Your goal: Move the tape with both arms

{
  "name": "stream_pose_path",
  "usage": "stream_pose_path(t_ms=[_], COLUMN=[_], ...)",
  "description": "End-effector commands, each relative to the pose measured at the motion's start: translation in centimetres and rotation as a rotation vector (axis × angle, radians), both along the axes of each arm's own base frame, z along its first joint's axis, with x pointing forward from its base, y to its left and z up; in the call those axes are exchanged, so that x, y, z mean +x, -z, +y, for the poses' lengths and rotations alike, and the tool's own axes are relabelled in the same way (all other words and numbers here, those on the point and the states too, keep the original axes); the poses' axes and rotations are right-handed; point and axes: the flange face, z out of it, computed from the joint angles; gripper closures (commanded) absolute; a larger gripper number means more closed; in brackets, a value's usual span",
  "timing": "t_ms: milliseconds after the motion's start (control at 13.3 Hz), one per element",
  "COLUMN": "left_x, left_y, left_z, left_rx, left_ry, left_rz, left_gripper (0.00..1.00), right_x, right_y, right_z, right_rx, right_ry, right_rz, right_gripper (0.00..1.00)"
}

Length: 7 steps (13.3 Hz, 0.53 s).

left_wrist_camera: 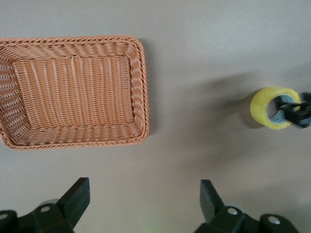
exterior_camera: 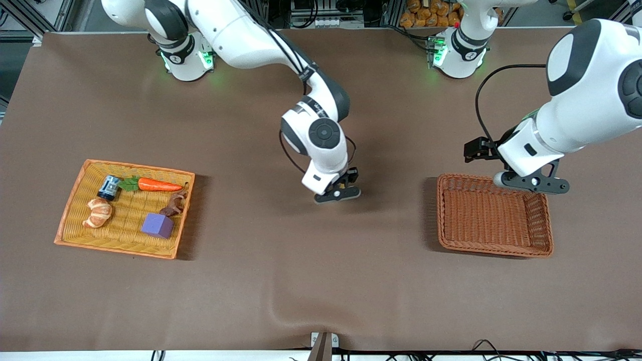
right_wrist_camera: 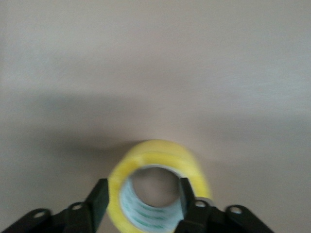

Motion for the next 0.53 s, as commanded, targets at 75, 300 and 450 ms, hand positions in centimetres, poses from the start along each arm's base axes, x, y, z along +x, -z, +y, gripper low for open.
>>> stream_pose_path(t_ms=[75, 300, 450], left_x=[0.2, -0.2, -0.1], left_y=[0.6, 1.5, 2.9], left_z=[-1.1, -3.5, -4.9], left_rx=[-0.021, -0.021, -0.019], left_ry=[0.002, 0.042, 0.064], left_rz=[0.018, 0.032, 0.054], left_gripper=[0.00, 0.00, 0.00], right_x=[3.1, 3.0, 3.1], right_y=[-11.1, -16.2, -18.2], right_z=[-11.3, -20.5, -26.7], right_rx=[0.034, 0.067, 0.072], right_ry=[0.028, 0.042, 0.096], right_rz=[-0.004, -0.014, 0.001], right_gripper=[0.00, 0.00, 0.00])
